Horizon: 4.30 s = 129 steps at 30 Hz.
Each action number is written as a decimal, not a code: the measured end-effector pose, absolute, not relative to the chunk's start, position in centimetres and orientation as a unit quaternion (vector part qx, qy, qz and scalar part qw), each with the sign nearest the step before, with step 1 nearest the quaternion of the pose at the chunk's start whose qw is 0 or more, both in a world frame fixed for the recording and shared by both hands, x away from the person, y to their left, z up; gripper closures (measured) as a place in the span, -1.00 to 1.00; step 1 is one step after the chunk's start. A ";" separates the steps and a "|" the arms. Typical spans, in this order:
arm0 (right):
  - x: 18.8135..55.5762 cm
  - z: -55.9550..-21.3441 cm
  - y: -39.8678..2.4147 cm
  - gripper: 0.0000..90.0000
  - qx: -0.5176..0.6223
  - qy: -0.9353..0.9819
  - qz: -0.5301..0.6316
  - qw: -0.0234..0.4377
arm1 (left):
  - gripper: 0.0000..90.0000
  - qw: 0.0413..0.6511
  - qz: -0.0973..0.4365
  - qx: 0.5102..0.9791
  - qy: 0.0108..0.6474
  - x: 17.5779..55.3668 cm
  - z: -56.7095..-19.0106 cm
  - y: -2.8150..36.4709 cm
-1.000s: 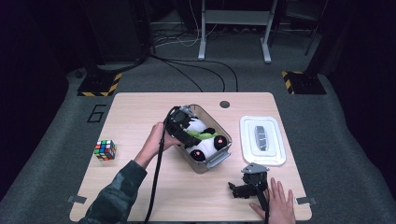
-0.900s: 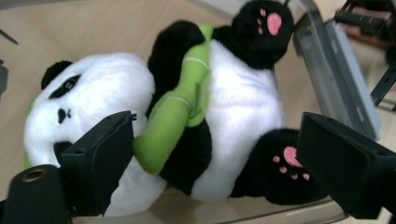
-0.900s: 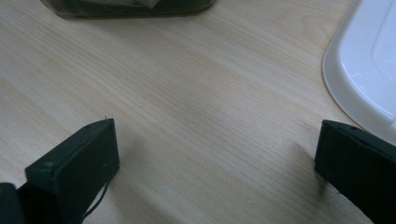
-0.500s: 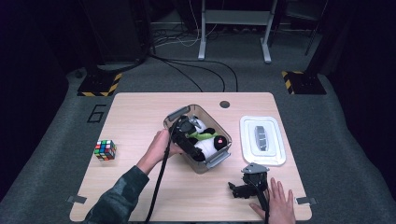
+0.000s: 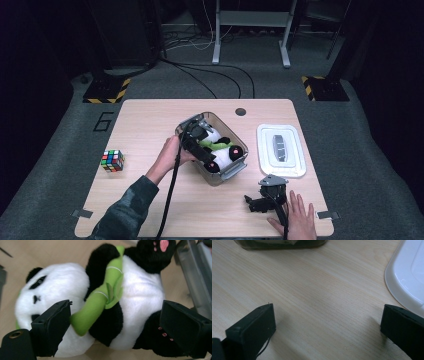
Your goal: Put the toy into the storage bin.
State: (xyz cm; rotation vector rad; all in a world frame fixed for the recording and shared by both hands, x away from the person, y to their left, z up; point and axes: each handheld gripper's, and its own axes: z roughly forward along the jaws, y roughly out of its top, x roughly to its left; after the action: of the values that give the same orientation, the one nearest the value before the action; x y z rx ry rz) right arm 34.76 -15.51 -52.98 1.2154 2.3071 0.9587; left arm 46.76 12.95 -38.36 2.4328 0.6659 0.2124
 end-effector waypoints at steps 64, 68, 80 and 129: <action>34.8 -53.0 -15.5 -1.00 0.430 0.817 0.339 0.180 | -1.00 0.353 0.279 0.703 0.551 42.3 -46.5 41.1; 34.8 -53.0 -15.5 -1.00 0.431 0.817 0.339 0.180 | -1.00 0.347 0.280 0.697 0.562 42.5 -47.7 41.5; 34.8 -53.0 -15.5 -1.00 0.431 0.817 0.339 0.180 | -0.93 0.348 0.249 0.693 0.581 43.1 -49.8 42.6; 34.8 -53.0 -15.5 -1.00 0.430 0.817 0.340 0.180 | -0.25 0.361 0.248 0.742 0.508 41.9 -46.0 37.6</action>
State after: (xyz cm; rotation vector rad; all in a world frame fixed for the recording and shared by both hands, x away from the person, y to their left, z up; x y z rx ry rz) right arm 34.76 -15.50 -52.97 1.2161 2.3069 0.9592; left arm 41.85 37.64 -45.98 1.9111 1.3091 0.6399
